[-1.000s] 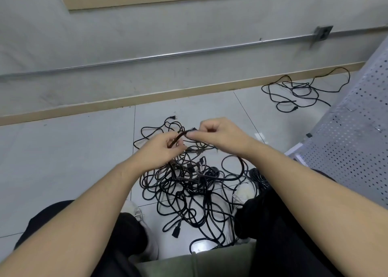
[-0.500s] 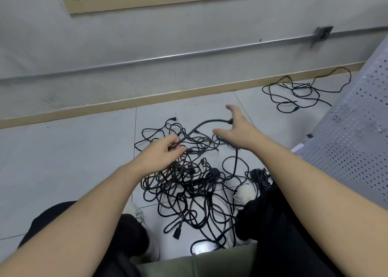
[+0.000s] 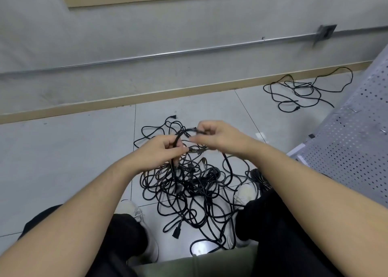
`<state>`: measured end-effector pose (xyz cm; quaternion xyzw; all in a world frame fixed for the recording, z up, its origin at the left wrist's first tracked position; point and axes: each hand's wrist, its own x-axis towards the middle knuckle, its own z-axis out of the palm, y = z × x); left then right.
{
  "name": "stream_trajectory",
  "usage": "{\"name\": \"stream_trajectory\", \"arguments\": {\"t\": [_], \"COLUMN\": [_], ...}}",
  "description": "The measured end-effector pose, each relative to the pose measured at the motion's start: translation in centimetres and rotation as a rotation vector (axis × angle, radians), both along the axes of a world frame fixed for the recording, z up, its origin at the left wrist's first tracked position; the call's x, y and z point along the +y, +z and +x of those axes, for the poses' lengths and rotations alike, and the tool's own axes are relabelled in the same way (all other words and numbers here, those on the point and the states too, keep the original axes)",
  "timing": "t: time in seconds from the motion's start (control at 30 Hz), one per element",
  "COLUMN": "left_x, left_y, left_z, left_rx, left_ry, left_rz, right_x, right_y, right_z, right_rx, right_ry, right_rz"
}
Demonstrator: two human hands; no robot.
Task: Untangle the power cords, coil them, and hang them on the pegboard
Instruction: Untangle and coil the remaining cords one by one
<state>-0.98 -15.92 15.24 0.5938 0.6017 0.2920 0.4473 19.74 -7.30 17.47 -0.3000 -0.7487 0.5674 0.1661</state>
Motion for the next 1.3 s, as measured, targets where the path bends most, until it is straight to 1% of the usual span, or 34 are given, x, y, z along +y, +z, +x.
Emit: {"name": "stream_trajectory", "arguments": {"t": [0.07, 0.13, 0.2, 0.27, 0.37, 0.43, 0.53, 0.57, 0.6, 0.73, 0.83, 0.9, 1.0, 1.07, 1.17, 1.23, 1.3], "left_x": [0.1, 0.1, 0.4, 1.0, 1.4, 1.6, 1.8, 1.8, 1.9, 1.9, 2.0, 2.0, 2.5, 2.9, 3.2, 3.4, 3.5], "left_y": [-0.2, -0.4, -0.9, -1.2, -0.9, -0.5, -0.3, -0.3, -0.5, -0.8, -0.1, 0.5, 0.7, 0.6, 0.6, 0.8, 0.9], "left_z": [-0.1, 0.1, 0.6, 0.9, 1.7, 2.0, 1.7, 1.7, 1.6, 2.1, 2.0, 1.8, 1.4, 1.4, 2.0, 2.4, 2.5], "left_rx": [-0.031, 0.006, 0.001, 0.028, 0.172, 0.244, 0.219, 0.217, 0.215, 0.142, 0.035, -0.024, -0.122, -0.210, -0.237, -0.238, -0.280], "left_ry": [0.009, -0.005, 0.024, 0.101, 0.111, 0.104, 0.085, 0.067, 0.053, 0.044, 0.070, 0.079, 0.116, 0.159, 0.239, 0.289, 0.315], "left_rz": [-0.077, -0.126, -0.128, -0.098, -0.005, 0.033, 0.058, 0.065, 0.071, 0.089, 0.055, 0.050, 0.038, 0.035, 0.028, 0.021, 0.015], "right_x": [0.6, 1.6, 2.4, 2.7, 2.6, 2.6, 2.3, 1.9, 1.4, 0.6, 0.9, 1.4, 2.8, 3.4, 3.1, 2.4, 2.0], "right_y": [0.9, 1.3, 1.0, 0.2, -0.8, -0.8, -0.8, -0.8, -0.9, -1.2, -0.3, 0.5, 0.9, 0.6, -0.3, -0.6, -0.8], "right_z": [0.4, 1.0, 1.5, 1.8, 1.5, 1.2, 0.2, -0.4, -0.9, -2.1, -1.9, -1.5, -0.7, -0.3, -0.8, -1.7, -2.5], "right_rx": [0.139, 0.204, 0.130, -0.003, -0.147, -0.312, -0.593, -0.645, -0.648, -0.481, -0.341, -0.227, -0.084, -0.058, -0.089, -0.011, 0.044], "right_ry": [-0.169, -0.327, -0.417, -0.431, -0.379, -0.266, -0.100, -0.046, -0.004, 0.054, 0.043, -0.052, -0.249, -0.297, -0.251, -0.205, -0.199], "right_rz": [-0.090, -0.133, -0.079, 0.034, 0.273, 0.466, 0.623, 0.650, 0.660, 0.429, 0.238, 0.124, -0.022, -0.046, 0.103, 0.173, 0.165]}}
